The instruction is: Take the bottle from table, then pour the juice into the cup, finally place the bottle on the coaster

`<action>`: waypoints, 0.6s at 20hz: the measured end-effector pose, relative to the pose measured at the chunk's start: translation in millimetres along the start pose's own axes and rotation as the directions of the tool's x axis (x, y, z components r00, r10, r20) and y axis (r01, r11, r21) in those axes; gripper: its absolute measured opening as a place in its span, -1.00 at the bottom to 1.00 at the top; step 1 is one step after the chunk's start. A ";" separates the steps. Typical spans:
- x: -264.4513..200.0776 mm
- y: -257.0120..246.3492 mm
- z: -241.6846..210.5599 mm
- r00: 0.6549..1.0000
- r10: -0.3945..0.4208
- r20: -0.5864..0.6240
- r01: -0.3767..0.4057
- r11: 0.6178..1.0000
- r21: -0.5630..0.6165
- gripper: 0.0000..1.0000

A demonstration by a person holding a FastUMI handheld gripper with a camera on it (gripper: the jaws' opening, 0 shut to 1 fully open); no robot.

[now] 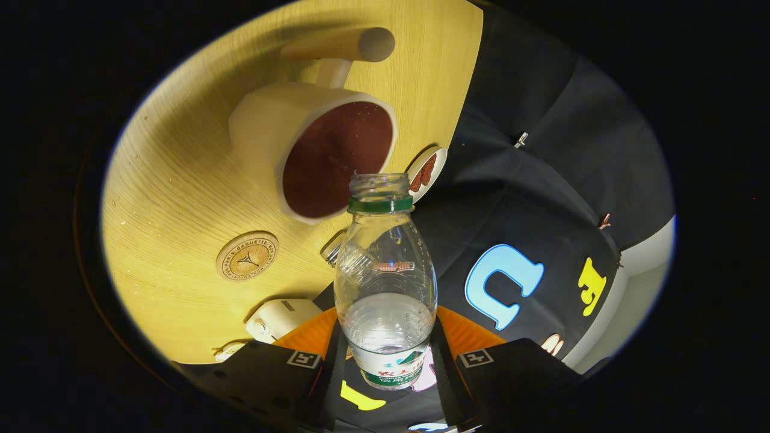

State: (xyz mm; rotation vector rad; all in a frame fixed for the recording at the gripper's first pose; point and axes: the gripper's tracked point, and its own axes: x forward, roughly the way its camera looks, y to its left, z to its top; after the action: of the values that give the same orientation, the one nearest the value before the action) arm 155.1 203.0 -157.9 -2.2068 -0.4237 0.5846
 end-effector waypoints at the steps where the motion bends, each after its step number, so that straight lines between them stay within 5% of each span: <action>1: -1.8 0.9 1.4 1.000 0.003 -0.003 -0.003 1.000 0.011 0.36; 6: -16.2 13.4 -6.8 0.996 0.082 -0.045 -0.073 0.980 0.183 0.35; 12: -38.8 -0.6 -38.2 0.981 0.159 -0.109 -0.079 0.846 0.527 0.36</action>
State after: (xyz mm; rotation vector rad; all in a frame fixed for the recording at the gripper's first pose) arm 143.0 161.3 -125.1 -1.7397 -0.0325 0.5210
